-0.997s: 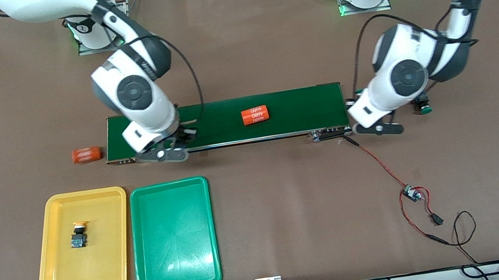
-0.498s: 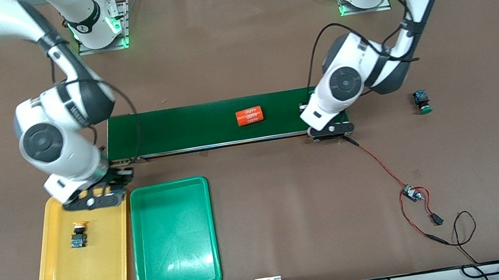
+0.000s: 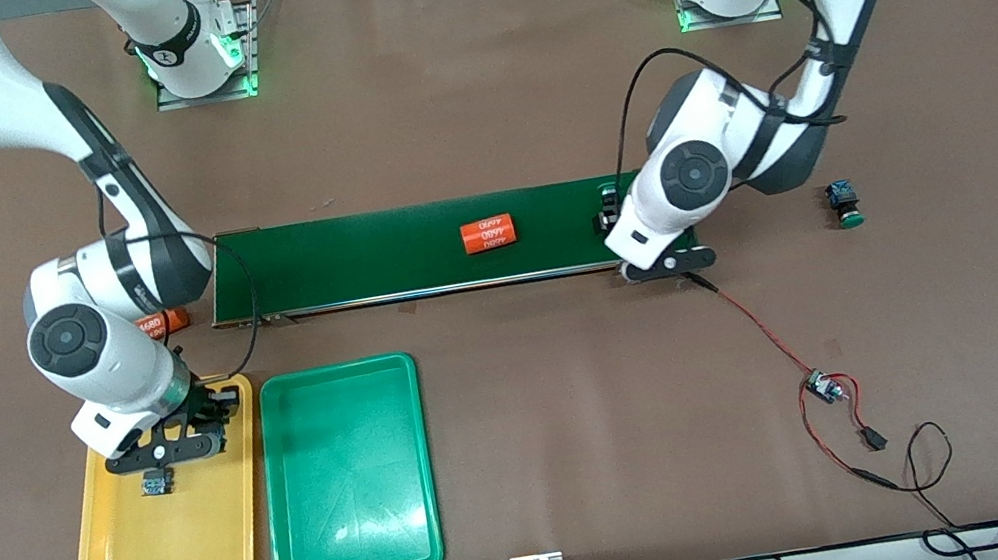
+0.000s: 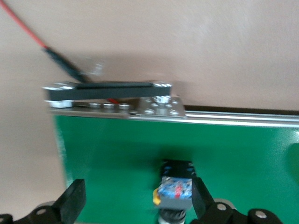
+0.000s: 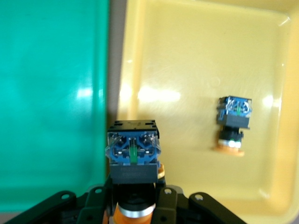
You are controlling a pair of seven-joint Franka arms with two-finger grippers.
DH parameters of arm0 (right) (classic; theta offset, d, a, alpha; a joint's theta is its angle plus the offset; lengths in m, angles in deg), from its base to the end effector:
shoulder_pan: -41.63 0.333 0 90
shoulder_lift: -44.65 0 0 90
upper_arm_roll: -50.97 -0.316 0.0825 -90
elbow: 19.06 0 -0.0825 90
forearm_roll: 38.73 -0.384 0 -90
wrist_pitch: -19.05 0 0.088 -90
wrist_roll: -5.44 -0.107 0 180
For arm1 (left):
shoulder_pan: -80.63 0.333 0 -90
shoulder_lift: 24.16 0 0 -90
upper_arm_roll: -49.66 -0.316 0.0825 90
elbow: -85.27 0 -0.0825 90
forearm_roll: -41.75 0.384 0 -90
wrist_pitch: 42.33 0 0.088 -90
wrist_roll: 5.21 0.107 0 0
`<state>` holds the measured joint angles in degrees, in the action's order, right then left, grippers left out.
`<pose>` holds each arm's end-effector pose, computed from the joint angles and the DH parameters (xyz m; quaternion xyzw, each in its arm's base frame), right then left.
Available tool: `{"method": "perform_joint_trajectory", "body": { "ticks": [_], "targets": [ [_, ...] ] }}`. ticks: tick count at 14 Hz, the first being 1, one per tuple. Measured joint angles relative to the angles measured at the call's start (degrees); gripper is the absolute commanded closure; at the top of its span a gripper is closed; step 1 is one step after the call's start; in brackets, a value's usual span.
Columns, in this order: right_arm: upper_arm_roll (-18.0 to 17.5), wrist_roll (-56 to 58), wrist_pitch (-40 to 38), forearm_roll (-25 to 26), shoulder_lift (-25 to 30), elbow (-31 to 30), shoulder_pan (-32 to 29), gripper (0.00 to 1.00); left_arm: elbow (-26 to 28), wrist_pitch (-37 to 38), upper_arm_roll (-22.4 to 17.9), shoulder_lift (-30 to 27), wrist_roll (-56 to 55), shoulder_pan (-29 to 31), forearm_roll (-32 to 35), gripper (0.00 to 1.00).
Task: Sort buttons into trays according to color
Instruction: 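Release the button in the yellow tray while the left gripper reaches buttons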
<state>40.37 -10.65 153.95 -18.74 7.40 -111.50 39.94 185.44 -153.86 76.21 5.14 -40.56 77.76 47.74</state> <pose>0.6983 0.0865 0.2607 0.9952 0.0327 0.0688 0.0614 0.5622 -0.2826 0.2877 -0.9889 -0.0372 0.1436 0.0118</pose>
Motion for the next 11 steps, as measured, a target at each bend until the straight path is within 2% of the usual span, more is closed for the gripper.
{"method": "perform_joint_trajectory", "body": {
  "ticks": [3, 4, 5, 6, 7, 8, 9, 10, 11],
  "targets": [
    [2.02, 1.3, 6.24, 2.22, -3.74, 0.13, -1.35, 0.98, -5.49, 6.76, -0.83, -0.92, 0.26, 3.35, 2.34, 0.0],
    [2.35, 1.51, 7.7, 2.51, -4.69, 0.16, -1.81, 0.93, -5.91, 7.25, -1.1, -1.06, 0.87, 5.15, 4.03, 0.0],
    [2.46, 1.6, 8.53, 2.61, -5.36, 0.25, -2.12, 0.71, -5.91, 7.33, -1.24, -1.0, 2.28, 7.12, 6.15, 0.0],
    [2.48, 1.6, 8.84, 2.61, -5.77, 0.34, -2.21, 0.64, -5.83, 7.39, -1.4, -0.81, 4.47, 8.99, 7.81, 0.0],
    [2.47, 1.6, 8.93, 2.61, -5.96, 0.37, -2.17, 0.34, -5.65, 7.51, -1.64, -0.48, 6.38, 10.77, 8.82, 0.0],
    [2.45, 1.6, 9.17, 2.61, -6.03, 0.37, -2.1, 0.26, -5.34, 7.64, -1.8, 0.06, 7.93, 12.67, 9.46, 0.0],
    [2.44, 1.6, 9.73, 2.61, -6.06, 0.37, -2.03, 0.09, -4.84, 7.64, -1.9, 0.77, 9.98, 14.75, 9.99, 0.0],
    [2.43, 1.6, 10.3, 2.61, -6.07, 0.37, -2.0, 0.0, -4.15, 7.53, -1.97, 1.48, 12.51, 16.95, 10.54, 0.0],
    [2.42, 1.6, 10.63, 2.61, -6.08, 0.36, -1.99, 0.0, -3.3, 7.18, -2.01, 2.07, 14.67, 19.11, 11.0, 0.0]
  ]
}}
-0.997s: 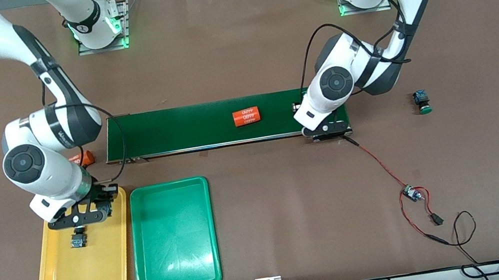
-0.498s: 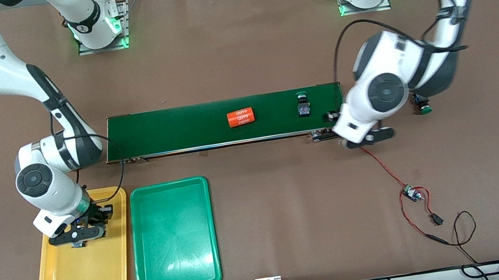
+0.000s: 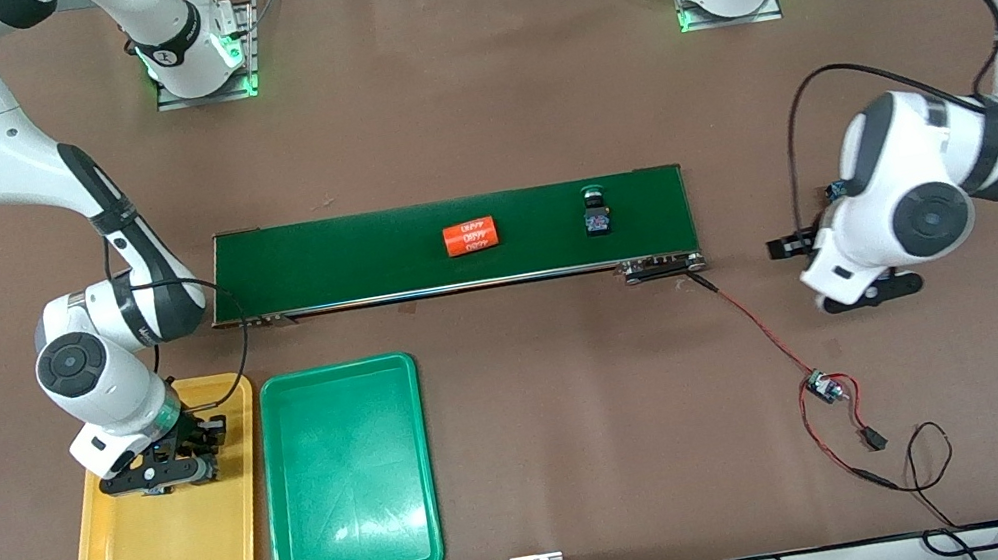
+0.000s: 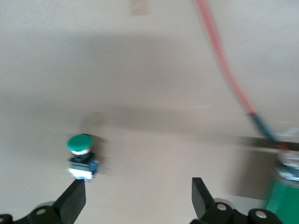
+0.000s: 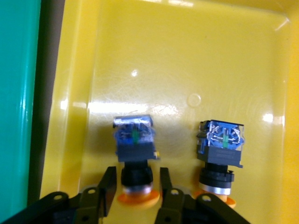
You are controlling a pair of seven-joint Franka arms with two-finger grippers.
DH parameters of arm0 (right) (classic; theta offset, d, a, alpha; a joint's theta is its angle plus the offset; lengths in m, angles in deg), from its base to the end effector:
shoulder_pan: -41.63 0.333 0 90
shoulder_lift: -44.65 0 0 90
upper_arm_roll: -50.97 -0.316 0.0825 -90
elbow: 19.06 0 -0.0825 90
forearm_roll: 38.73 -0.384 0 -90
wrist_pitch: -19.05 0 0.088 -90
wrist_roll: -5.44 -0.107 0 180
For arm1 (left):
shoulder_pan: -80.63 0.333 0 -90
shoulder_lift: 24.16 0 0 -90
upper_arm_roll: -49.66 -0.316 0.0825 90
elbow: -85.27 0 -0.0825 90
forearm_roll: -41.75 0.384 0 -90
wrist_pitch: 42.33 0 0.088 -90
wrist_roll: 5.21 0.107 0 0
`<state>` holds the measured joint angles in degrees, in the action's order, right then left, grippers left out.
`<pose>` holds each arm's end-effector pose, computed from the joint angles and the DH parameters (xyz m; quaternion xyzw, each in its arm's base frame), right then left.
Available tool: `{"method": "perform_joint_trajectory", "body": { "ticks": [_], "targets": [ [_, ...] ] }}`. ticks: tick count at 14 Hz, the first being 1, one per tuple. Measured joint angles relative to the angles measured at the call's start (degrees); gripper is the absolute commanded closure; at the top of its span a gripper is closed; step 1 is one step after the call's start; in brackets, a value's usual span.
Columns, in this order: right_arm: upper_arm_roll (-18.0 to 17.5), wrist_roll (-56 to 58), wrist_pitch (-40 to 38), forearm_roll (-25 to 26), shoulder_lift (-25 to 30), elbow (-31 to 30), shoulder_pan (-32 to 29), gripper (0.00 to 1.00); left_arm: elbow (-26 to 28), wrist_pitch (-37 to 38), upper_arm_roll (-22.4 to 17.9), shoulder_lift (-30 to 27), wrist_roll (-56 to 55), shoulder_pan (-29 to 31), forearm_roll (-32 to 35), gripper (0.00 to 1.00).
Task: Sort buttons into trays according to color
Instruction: 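Release the button in the yellow tray while the left gripper reaches buttons, then return the right gripper to the belt while the left places a green button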
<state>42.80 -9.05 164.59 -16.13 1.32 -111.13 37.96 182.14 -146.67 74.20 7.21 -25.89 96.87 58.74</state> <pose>0.7094 0.0456 0.2050 0.9915 0.0412 0.1066 0.0624 0.6282 -0.0432 0.2782 -0.9825 -0.0516 0.1664 0.0660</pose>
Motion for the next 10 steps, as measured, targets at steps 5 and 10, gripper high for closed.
{"method": "perform_joint_trajectory", "body": {
  "ticks": [5, 10],
  "targets": [
    [-0.27, -0.04, -0.02, -0.03, 0.78, -0.09, 0.06, 0.0, 11.04, -10.47, 0.0, 0.34, 2.6, 8.06, 4.24, 0.0],
    [-6.55, -7.87, -10.56, -1.75, 7.08, -2.57, 0.33, 0.0, 20.68, -20.26, 0.05, -0.45, 6.3, 13.24, 4.6, 0.1]
  ]
}}
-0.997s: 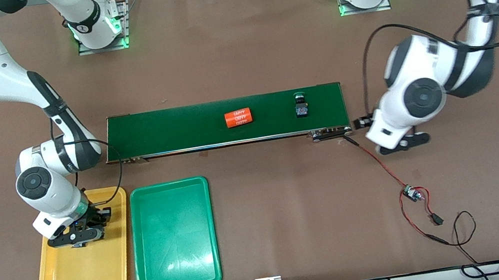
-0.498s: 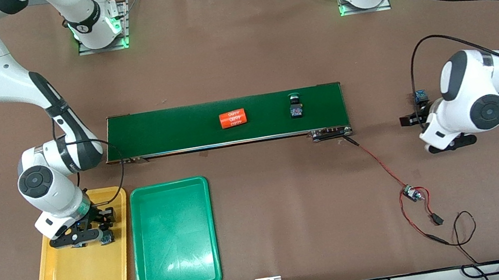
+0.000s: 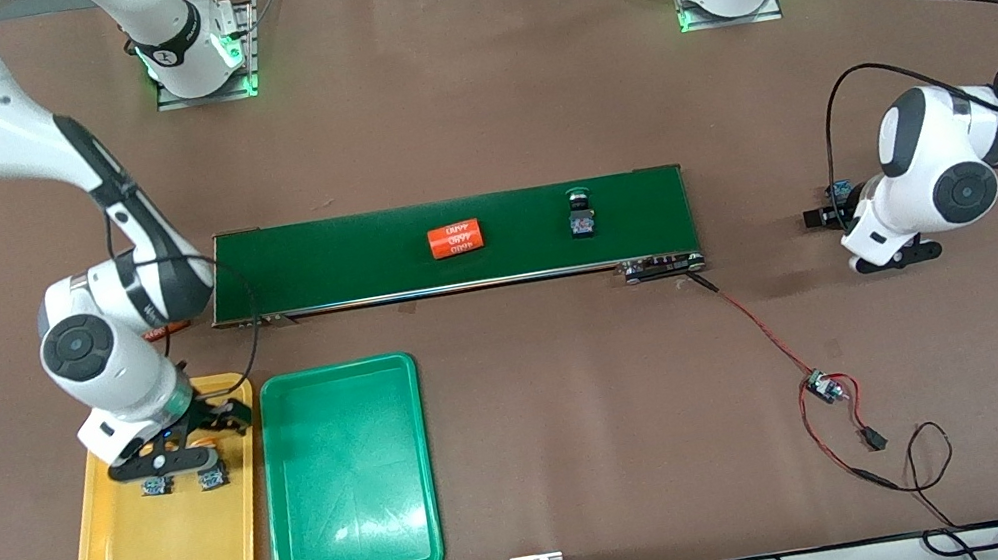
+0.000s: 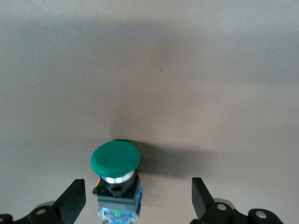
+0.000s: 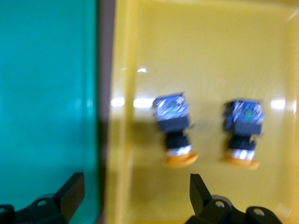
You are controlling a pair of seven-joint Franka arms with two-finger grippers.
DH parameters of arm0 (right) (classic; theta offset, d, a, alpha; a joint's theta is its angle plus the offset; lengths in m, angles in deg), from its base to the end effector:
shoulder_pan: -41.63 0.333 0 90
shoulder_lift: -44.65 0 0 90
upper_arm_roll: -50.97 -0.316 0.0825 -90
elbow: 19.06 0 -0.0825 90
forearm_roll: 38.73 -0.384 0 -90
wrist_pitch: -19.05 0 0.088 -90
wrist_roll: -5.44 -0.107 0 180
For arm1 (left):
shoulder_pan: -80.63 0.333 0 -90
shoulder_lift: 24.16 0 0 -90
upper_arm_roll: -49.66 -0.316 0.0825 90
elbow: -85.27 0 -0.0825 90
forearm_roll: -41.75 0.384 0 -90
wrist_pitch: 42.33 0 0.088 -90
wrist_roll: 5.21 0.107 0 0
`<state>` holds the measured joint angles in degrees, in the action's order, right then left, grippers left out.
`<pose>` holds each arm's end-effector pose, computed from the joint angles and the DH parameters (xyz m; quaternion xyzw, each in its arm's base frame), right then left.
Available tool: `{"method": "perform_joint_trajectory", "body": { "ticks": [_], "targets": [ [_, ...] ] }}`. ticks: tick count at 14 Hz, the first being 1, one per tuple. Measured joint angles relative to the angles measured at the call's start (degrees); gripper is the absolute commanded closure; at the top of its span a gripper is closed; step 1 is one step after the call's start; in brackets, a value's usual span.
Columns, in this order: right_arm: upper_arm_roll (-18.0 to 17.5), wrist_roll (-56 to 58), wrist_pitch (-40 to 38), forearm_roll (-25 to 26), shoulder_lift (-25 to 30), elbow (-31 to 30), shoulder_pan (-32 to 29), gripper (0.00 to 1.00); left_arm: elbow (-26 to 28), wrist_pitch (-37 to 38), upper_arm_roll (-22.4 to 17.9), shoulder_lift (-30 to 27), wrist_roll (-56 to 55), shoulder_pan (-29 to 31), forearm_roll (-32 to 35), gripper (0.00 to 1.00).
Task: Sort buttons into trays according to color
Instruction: 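Return the right gripper to the belt while the left places a green button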
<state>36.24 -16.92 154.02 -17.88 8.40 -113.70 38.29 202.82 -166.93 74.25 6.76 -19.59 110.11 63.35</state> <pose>0.6861 0.1102 0.2614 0.9969 -0.0005 0.0658 0.0430 0.5486 0.0557 0.1687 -0.9846 -0.0399 0.1663 0.0364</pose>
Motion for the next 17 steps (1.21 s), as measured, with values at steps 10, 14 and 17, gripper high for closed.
{"method": "perform_joint_trajectory", "body": {
  "ticks": [10, 14, 17],
  "targets": [
    [-10.66, -13.09, -18.75, -16.19, 11.96, -1.7, 2.91, 0.0, 1.45, -1.04, 2.31, -2.06, 2.52, 1.46, 0.01, 0.89],
    [-13.41, -22.47, -18.7, -16.19, 11.96, -2.05, 7.35, 0.0, -4.19, 6.51, 10.55, -3.71, 2.11, 1.23, -0.13, 0.86],
    [-13.53, -26.56, -17.96, -16.2, 11.86, -2.69, 11.13, 0.0, -6.41, 8.25, 16.75, -3.94, -0.41, 0.16, -3.13, 0.85]
  ]
}}
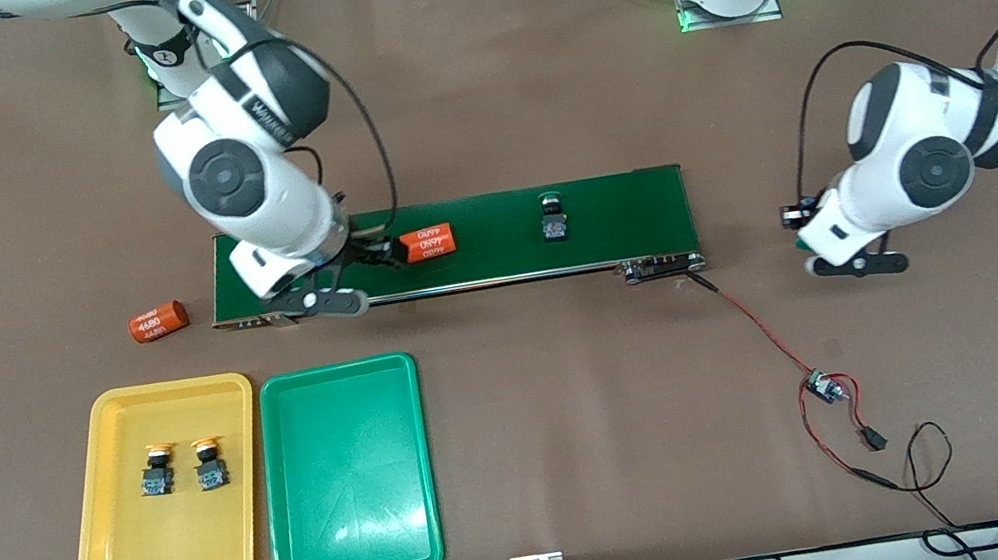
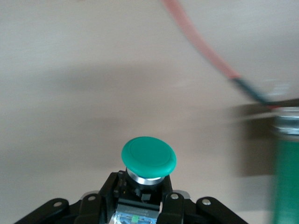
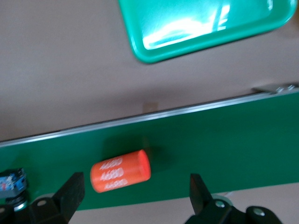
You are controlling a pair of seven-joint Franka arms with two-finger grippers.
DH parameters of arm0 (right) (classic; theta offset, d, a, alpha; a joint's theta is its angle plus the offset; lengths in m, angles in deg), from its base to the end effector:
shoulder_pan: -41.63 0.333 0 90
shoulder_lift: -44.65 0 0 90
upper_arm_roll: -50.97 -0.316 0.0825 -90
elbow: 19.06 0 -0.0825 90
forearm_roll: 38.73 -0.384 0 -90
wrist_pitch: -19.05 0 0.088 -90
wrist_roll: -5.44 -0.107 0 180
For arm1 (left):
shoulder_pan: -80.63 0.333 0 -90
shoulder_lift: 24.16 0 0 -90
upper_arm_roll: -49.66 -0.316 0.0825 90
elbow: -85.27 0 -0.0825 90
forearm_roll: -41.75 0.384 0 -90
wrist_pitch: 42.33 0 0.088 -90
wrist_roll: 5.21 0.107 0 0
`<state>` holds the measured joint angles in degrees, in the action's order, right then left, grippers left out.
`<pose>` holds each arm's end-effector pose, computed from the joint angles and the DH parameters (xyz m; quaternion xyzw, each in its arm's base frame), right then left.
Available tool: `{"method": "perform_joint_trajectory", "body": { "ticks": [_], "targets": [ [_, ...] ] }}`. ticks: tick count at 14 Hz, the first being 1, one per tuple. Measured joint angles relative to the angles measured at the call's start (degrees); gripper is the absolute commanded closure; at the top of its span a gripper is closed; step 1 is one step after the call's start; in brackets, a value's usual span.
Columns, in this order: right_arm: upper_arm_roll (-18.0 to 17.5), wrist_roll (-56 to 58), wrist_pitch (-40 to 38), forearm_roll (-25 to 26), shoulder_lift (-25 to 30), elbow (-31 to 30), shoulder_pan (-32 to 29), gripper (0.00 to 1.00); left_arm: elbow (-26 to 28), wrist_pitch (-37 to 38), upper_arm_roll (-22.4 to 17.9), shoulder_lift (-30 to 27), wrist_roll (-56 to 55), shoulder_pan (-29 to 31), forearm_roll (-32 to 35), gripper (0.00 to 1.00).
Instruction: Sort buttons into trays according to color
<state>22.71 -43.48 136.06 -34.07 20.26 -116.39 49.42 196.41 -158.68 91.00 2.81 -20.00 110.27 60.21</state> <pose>0.5493 0.3544 0.3696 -0.9918 0.1100 0.0535 0.0361 0.5817 -0.0858 0.2753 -0.9912 0.0549 0.1206 0.0074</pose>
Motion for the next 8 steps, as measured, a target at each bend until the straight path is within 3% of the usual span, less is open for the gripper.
{"method": "perform_joint_trajectory", "body": {
  "ticks": [6, 8],
  "targets": [
    [0.42, -0.95, 3.06, 0.05, -0.32, -2.71, 1.19, 0.0, -0.79, -0.05, 2.03, 2.17, -18.07, -16.84, -3.29, 0.85],
    [0.58, -0.94, 3.29, 0.09, -0.33, -2.68, 1.02, 0.0, -0.98, -0.12, 1.99, 3.34, -22.35, -20.3, -3.3, 0.79]
  ]
}}
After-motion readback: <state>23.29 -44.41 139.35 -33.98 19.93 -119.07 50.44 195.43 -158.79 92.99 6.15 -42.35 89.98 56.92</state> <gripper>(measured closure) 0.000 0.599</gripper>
